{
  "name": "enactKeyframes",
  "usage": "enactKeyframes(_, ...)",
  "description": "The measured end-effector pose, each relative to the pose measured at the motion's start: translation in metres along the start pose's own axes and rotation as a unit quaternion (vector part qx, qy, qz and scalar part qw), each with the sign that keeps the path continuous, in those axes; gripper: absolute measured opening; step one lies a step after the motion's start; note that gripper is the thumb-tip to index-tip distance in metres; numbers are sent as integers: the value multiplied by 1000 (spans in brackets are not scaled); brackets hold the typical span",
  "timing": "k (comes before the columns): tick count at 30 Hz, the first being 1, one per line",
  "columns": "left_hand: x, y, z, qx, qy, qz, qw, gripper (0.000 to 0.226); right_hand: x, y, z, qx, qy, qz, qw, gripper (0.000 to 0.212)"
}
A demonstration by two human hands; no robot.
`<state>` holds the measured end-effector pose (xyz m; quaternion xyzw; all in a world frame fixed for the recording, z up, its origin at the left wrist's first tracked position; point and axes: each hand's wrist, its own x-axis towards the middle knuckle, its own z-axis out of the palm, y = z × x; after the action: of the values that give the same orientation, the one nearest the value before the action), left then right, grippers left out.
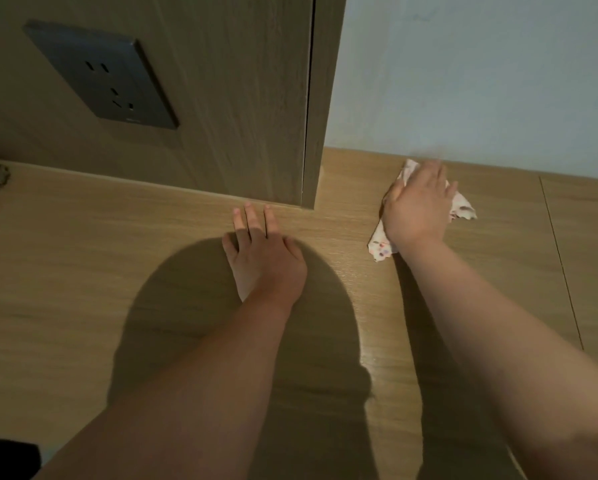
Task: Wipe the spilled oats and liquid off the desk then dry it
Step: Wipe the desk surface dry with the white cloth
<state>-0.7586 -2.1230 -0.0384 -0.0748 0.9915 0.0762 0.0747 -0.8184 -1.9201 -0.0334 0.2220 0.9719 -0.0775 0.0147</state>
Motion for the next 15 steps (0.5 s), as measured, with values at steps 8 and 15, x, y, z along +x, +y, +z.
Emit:
enactKeyframes(8, 2, 0, 2, 7, 4, -3, 1000, 61, -11, -18, 4, -82, -23, -184, 979, 60)
enactKeyframes(15, 2, 1, 1, 12, -4, -7, 1000, 62, 0, -7, 5, -38, -24, -23, 999, 69)
